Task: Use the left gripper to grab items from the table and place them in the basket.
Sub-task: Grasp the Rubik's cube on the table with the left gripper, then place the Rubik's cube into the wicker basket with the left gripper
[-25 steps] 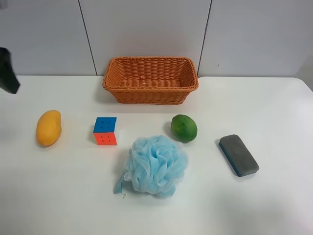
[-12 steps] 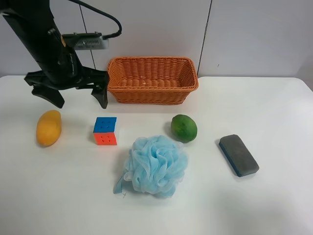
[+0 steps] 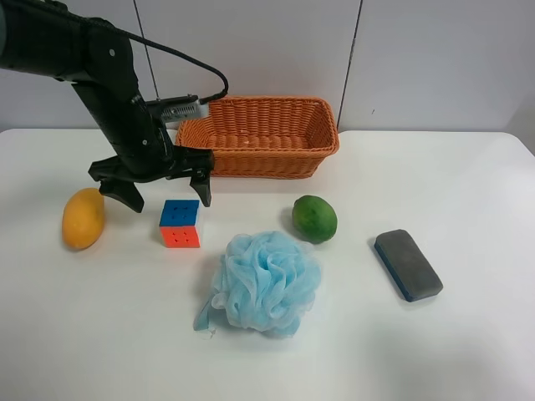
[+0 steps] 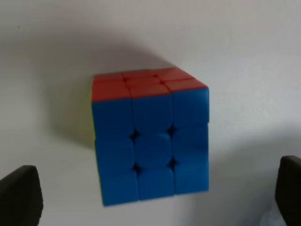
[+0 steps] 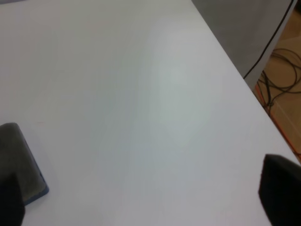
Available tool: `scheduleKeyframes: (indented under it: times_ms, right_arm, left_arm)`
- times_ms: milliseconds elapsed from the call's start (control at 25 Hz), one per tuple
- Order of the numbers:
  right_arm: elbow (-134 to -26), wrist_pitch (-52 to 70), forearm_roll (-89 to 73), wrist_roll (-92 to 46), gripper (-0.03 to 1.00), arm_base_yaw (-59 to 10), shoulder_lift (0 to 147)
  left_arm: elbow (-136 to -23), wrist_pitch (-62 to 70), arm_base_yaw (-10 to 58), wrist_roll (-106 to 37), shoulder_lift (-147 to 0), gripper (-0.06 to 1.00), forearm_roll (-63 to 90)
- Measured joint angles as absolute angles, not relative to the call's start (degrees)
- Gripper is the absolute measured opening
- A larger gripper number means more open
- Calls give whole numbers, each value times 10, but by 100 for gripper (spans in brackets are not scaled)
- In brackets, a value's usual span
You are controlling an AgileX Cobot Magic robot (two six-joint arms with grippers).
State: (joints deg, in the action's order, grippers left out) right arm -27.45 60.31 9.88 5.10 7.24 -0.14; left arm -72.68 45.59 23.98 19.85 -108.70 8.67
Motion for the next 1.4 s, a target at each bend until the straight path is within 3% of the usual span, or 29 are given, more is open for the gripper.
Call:
scheduleKeyframes:
  times_ms: [640, 720, 880, 920, 1400]
  right_arm:
    - [-275, 603, 99, 51, 99, 72, -1]
    - [-275, 603, 99, 51, 99, 72, -1]
    - [-275, 603, 99, 51, 99, 72, -1]
    - [-275, 603, 99, 51, 99, 72, -1]
    - [-275, 603, 99, 51, 99, 72, -1]
  left_arm:
    - [-727, 402, 240, 198, -1174, 99, 83]
    - [-727, 401, 240, 199, -1177, 93, 83]
    - [-727, 399, 240, 199, -1179, 60, 83]
    - [-727, 399, 240, 199, -1179, 56, 82]
    - [-730, 414, 240, 199, -1136, 57, 71]
